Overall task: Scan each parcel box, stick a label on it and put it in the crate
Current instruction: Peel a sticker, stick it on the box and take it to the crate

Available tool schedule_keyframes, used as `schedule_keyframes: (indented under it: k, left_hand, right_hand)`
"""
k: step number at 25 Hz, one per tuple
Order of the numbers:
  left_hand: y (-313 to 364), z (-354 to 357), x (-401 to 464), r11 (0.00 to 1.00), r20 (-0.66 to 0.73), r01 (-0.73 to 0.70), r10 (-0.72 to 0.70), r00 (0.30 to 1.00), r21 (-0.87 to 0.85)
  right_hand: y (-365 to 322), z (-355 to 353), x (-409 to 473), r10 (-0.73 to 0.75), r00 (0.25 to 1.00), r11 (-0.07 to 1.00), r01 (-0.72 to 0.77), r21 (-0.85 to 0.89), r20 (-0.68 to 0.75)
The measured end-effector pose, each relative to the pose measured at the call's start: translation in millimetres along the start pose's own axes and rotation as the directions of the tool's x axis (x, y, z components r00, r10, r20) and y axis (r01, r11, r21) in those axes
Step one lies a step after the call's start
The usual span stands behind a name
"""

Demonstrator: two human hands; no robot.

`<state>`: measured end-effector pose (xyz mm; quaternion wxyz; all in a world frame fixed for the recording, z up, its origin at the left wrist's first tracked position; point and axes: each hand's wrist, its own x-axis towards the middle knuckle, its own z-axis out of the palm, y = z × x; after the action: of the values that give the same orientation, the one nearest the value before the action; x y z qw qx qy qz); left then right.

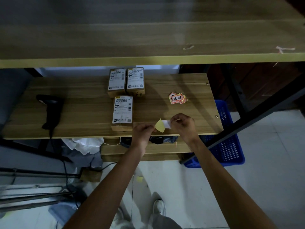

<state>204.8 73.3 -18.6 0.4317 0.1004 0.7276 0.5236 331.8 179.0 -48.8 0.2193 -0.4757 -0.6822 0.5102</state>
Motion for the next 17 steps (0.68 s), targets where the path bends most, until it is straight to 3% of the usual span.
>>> schedule_keyframes:
  k: [8, 14, 17]
  left_hand:
    - [-3, -4, 4, 1.0, 0.02, -0.005, 0.005, 1.0, -0.009]
    - [-15, -13, 19, 0.998, -0.05, 0.032, -0.035, 0.998, -0.059]
    - [-17, -8, 26, 0.997, -0.019, 0.059, -0.06, 0.998, -0.052]
  right_hand:
    - [3, -12, 8, -0.017, 1.0, 0.999, 0.016, -0.039, -0.011]
    - [5, -33, 16, 0.028, 0.992, 1.0, -0.027, 0.014, -0.12]
    - [9, -42, 16, 0.035, 0.991, 0.999, -0.034, 0.008, -0.129]
